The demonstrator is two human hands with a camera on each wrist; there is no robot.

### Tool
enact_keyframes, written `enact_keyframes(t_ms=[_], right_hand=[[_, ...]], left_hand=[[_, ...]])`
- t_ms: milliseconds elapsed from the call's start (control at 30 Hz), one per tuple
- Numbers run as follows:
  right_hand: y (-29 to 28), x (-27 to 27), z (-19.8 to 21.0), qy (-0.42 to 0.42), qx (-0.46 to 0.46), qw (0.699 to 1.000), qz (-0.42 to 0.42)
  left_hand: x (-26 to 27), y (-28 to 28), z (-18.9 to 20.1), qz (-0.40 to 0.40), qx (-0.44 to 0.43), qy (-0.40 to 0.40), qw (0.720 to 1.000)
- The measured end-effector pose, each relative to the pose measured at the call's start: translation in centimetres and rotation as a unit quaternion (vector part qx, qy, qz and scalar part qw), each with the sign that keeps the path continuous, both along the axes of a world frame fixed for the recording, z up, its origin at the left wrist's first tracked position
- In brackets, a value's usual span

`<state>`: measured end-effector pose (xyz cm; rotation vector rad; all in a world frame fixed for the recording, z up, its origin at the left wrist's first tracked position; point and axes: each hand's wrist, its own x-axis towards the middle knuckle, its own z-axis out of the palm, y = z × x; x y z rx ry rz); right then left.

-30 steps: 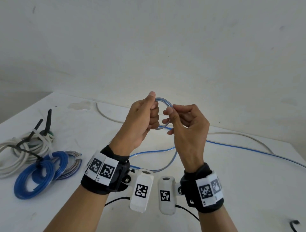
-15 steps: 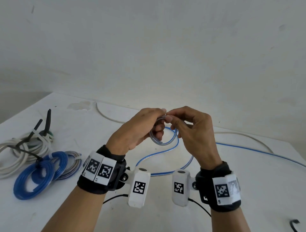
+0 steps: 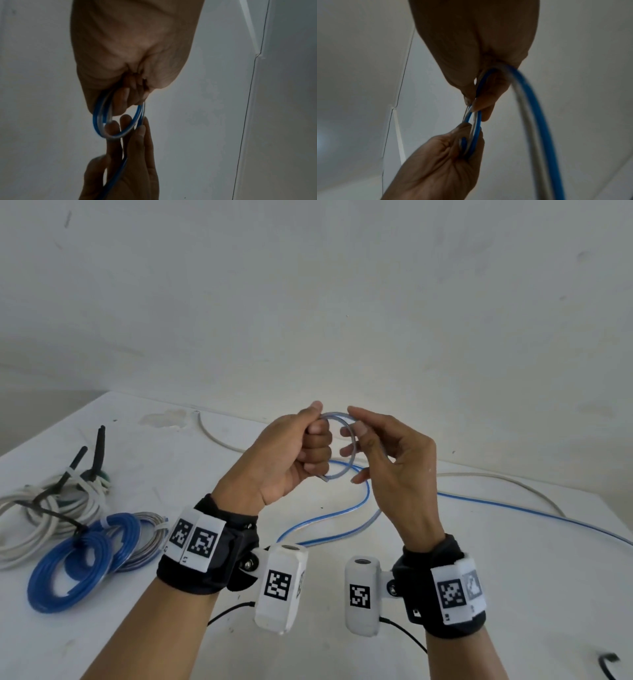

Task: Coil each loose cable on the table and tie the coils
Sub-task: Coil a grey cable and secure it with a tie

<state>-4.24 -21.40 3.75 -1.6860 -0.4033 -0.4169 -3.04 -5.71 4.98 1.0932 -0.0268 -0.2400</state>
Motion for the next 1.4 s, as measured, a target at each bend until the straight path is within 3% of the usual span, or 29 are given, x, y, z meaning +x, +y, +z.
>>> enact_keyframes(t_ms=[167, 433, 633, 733, 933, 1033, 1233, 1400], right_hand=[[0.8, -0.4, 0.1, 0.039, 0.101, 0.994, 0.003], [1.7, -0.3, -0.5, 0.044, 0.137, 0.990, 0.007], [-0.1, 0.0, 0.4, 0.016, 0.196, 0.980, -0.040], [-0.4, 0.0, 0.6, 0.019, 0.205, 0.978, -0.046], [-0.1, -0.2, 0.6, 0.036, 0.181, 0.983, -0.016], [-0.1, -0.1, 0.4, 0.061, 0.139, 0.988, 0.036], [-0.2, 0.2, 0.2, 0.040, 0.134, 0.989, 0.041], [-1.4, 0.8, -0.4, 0.106, -0.014, 0.983, 0.149]], left_hand=[[0.1, 0.5, 0.2, 0.049, -0.063, -0.012, 0.997], [0.1, 0.1, 0.1, 0.087, -0.076, -0.037, 0.993], [-0.3, 0.7, -0.3, 0.028, 0.126, -0.116, 0.985], [-0.5, 1.0, -0.7, 0.031, 0.130, -0.153, 0.979], [-0.3, 0.6, -0.9, 0.100, 0.099, -0.147, 0.979], [-0.3, 1.0, -0.7, 0.102, 0.076, -0.145, 0.981], [-0.1, 1.4, -0.8, 0.087, 0.091, -0.151, 0.981], [0.1, 2.1, -0.4, 0.047, 0.167, -0.117, 0.978]])
